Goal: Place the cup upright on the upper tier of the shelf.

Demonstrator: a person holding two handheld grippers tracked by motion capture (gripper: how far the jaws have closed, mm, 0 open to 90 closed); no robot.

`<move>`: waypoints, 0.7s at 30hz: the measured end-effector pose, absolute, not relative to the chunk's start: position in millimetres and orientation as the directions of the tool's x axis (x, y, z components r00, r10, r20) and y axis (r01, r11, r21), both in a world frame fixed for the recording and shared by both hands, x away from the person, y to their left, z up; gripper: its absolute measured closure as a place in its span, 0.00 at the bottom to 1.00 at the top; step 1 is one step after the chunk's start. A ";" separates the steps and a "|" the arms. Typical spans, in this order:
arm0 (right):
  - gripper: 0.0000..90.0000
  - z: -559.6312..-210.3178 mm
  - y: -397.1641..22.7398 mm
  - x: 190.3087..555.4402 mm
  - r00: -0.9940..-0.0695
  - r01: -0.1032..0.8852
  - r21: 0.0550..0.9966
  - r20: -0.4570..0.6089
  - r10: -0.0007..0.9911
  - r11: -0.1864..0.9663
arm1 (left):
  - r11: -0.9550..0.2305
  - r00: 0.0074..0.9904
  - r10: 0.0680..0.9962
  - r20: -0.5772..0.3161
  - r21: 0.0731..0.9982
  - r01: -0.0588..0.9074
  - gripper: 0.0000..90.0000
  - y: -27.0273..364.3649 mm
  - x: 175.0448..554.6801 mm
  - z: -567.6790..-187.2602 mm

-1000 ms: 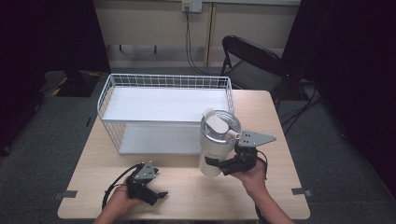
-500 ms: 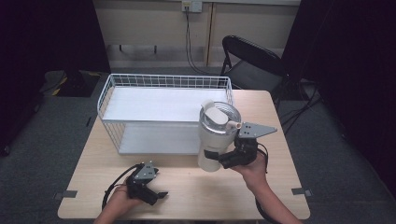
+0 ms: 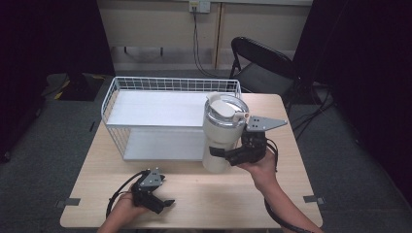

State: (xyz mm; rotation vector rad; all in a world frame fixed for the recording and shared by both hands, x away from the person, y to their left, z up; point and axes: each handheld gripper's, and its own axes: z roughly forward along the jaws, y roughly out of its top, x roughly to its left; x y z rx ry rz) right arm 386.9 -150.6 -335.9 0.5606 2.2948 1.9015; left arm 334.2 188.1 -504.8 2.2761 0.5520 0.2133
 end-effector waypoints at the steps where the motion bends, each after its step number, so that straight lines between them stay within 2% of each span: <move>1: 0.11 -334.1 -149.9 387.9 -0.926 0.208 0.967 0.145 0.348 0.150 | -0.610 0.892 0.451 -0.017 0.723 0.322 0.06 188.1 334.2 -504.8; 21: 0.11 -299.9 -148.4 398.2 -0.923 0.214 0.963 0.145 0.357 0.164 | -0.611 0.892 0.451 -0.014 0.724 0.320 0.06 188.1 334.3 -504.7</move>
